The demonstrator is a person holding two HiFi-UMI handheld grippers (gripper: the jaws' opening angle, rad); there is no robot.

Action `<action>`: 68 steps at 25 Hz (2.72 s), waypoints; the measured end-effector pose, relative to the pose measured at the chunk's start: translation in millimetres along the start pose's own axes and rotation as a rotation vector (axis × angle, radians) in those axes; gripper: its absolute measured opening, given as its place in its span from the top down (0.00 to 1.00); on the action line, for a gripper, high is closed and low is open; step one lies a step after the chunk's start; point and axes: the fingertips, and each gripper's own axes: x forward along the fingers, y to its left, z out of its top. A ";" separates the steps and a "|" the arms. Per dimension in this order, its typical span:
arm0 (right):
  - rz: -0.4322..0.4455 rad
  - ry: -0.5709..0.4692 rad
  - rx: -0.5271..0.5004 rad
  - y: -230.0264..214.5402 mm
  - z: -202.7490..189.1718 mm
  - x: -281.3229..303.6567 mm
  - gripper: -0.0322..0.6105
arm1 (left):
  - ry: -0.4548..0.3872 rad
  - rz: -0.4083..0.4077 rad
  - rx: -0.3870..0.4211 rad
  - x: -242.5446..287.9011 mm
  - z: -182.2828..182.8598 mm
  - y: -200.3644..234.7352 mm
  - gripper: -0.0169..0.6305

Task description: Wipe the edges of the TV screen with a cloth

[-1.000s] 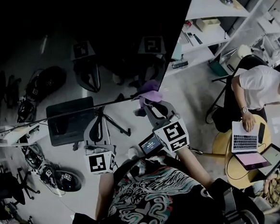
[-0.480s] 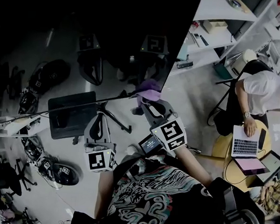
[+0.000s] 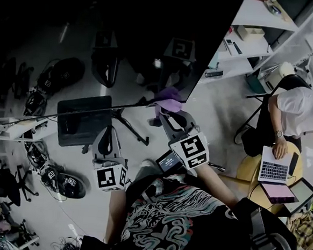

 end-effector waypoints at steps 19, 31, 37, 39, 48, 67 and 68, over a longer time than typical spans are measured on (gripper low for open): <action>0.080 0.006 -0.025 29.9 13.5 25.1 0.84 | 0.008 0.127 -0.026 -22.8 2.5 47.0 0.93; 0.083 0.021 -0.044 55.6 13.8 50.5 0.84 | -0.001 0.160 -0.048 -33.3 -9.6 87.4 0.93; 0.087 0.030 -0.051 67.0 13.4 69.8 0.84 | 0.007 0.177 -0.058 -36.6 -20.9 111.3 0.93; 0.087 0.037 -0.051 68.7 16.5 78.5 0.84 | 0.011 0.182 -0.065 -34.1 -21.8 120.9 0.93; 0.077 0.045 -0.061 87.4 13.8 88.3 0.84 | 0.008 0.191 -0.074 -50.3 -29.1 143.1 0.93; 0.070 0.076 -0.083 138.4 15.6 129.8 0.84 | 0.002 0.208 -0.108 -77.5 -49.6 211.5 0.93; 0.071 0.078 -0.086 140.3 15.6 133.0 0.84 | 0.003 0.210 -0.110 -77.7 -51.2 215.3 0.93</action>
